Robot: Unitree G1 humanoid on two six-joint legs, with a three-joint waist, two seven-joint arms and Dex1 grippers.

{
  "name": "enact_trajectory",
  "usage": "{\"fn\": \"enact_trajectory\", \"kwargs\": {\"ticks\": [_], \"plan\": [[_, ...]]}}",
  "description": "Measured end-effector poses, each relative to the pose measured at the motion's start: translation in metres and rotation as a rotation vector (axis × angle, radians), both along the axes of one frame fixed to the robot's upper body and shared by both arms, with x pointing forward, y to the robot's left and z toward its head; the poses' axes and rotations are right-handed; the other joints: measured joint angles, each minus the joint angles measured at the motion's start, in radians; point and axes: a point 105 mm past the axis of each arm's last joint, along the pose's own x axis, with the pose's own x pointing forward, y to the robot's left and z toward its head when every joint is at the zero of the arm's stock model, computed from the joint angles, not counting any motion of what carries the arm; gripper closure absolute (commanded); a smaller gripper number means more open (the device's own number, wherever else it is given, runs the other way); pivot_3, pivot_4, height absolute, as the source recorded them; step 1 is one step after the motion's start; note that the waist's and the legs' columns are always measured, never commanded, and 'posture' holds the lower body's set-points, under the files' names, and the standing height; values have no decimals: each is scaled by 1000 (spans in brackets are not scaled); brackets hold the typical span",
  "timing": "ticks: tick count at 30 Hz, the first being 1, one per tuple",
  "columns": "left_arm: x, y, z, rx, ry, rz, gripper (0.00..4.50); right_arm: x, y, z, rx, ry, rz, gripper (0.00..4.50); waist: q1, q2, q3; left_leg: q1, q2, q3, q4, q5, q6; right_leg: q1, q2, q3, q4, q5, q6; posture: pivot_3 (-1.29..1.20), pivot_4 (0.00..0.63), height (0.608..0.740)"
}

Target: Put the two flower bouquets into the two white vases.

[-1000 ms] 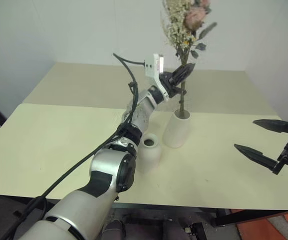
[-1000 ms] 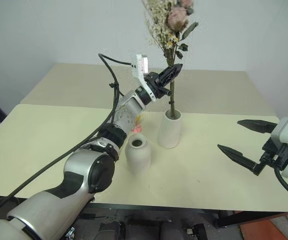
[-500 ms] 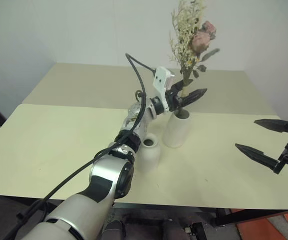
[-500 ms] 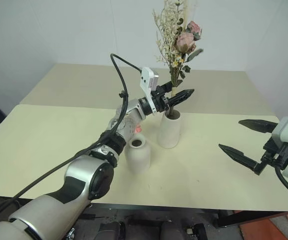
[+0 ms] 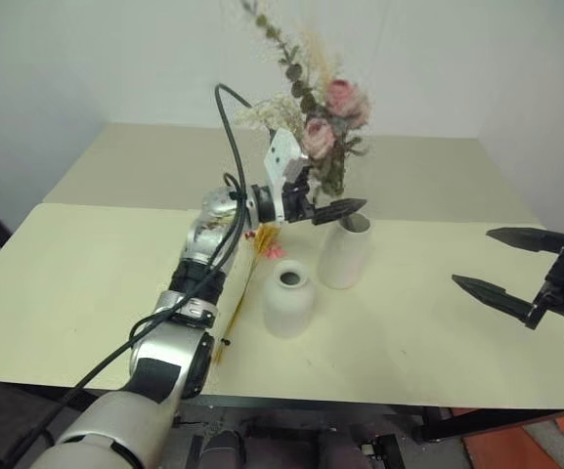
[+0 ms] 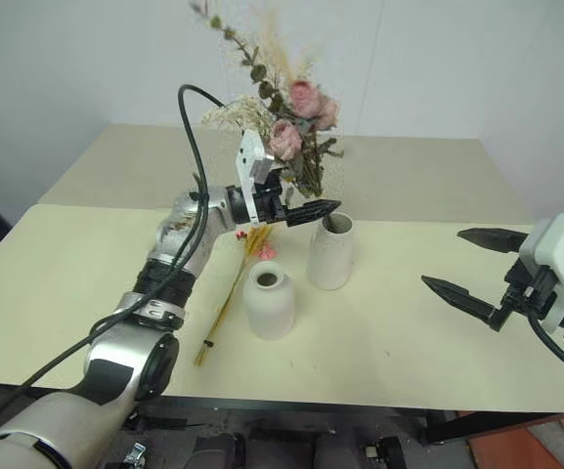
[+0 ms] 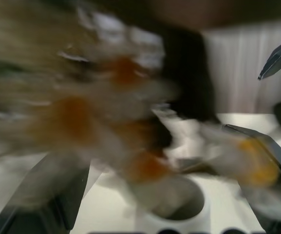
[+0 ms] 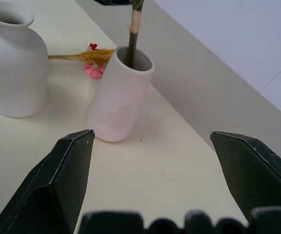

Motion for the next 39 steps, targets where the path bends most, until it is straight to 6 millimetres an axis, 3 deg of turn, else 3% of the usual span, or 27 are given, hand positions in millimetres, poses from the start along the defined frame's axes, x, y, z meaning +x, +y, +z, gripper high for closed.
{"fn": "enact_trajectory", "kwargs": {"ticks": [3,9,14,18,21,26,31,39], "plan": [[-2,17,-3,92,16,-11,9,1,-2,1,-1,-6,-6,0,-3,0,0,0,0,0,0,0,0,0,0,0,0,0,0,0,150,740],[3,26,-9,218,30,12,9,3,-5,1,-1,-9,-16,0,4,0,0,0,0,0,0,0,0,0,0,0,0,0,0,0,150,740],[2,26,6,244,-8,-21,9,3,-5,1,-3,-12,-12,0,4,0,0,-1,0,0,0,0,0,-1,0,0,0,0,0,0,150,740],[1,46,20,277,-60,18,9,3,-5,0,-3,-6,-11,0,-9,0,0,0,1,0,0,0,0,-1,0,0,1,-1,-1,0,150,740],[-2,75,23,262,-66,87,9,2,-5,-2,-6,2,-11,0,-22,1,0,1,2,0,0,0,0,0,1,0,2,-1,-1,0,150,740],[-22,112,21,207,-26,170,9,2,-6,-2,-3,7,-13,0,-24,1,0,1,2,0,0,0,0,0,1,-1,3,-1,-1,0,150,740],[-31,135,0,217,110,409,9,7,-8,-2,5,14,-9,0,-19,1,0,2,2,0,1,0,0,1,0,-1,3,-1,-1,0,150,740],[-31,134,-27,274,405,722,9,12,-7,9,-32,-2,17,0,-19,1,0,1,2,-1,1,0,0,1,1,-1,3,-1,-1,0,150,740]]}}
